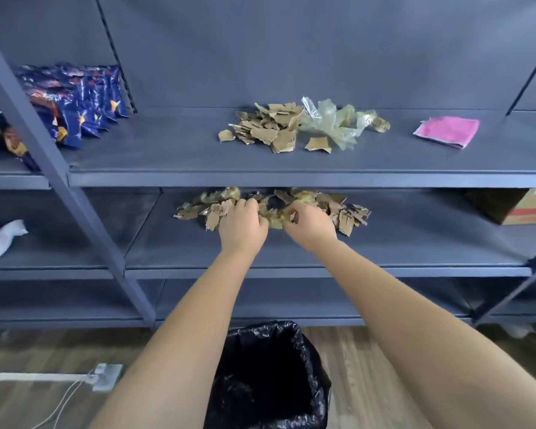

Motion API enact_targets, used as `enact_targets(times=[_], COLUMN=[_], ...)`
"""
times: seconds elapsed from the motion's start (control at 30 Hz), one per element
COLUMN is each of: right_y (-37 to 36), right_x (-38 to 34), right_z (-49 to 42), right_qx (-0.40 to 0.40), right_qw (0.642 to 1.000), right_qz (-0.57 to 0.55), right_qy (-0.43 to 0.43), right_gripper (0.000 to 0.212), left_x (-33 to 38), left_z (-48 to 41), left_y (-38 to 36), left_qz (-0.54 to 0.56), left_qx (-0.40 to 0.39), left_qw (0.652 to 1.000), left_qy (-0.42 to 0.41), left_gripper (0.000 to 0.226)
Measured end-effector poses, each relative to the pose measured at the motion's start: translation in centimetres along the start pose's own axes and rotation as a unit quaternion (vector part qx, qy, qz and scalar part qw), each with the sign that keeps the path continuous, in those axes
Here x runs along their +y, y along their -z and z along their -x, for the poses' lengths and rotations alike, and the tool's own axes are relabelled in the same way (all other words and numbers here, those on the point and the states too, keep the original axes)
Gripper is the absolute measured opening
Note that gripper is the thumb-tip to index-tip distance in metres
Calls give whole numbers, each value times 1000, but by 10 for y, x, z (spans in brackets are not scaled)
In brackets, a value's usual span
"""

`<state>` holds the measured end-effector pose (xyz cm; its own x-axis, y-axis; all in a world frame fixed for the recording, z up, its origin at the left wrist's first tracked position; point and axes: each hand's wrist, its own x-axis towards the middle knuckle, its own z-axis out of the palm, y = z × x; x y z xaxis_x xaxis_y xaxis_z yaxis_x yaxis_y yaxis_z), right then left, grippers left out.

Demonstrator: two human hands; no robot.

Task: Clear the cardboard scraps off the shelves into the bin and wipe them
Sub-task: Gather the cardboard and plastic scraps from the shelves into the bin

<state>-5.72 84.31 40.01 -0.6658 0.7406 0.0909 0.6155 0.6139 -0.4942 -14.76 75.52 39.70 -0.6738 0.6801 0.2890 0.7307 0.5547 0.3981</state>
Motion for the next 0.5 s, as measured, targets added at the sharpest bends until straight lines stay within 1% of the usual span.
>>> enact_targets(times=[0.1,0.27,0.4,0.5], right_y=[17,42,60,65], right_x=[5,6,5,10], right_z=[-7,-22,-39,-51], right_qx=[19,51,82,96], right_qw=[1000,998,996,995], right_qz=[12,15,10,17], right_qy=[15,23,14,7], right_gripper=[22,24,24,24], left_x=[16,29,38,42], left_z=[-6,-27,-54,-75], left_y=[7,21,25,23], left_qz=[12,0,-7,-5], left_qx=[37,60,72,80], left_qw=[999,998,997,995], left_qy=[1,-6,-42,-54], left_gripper=[18,15,18,24])
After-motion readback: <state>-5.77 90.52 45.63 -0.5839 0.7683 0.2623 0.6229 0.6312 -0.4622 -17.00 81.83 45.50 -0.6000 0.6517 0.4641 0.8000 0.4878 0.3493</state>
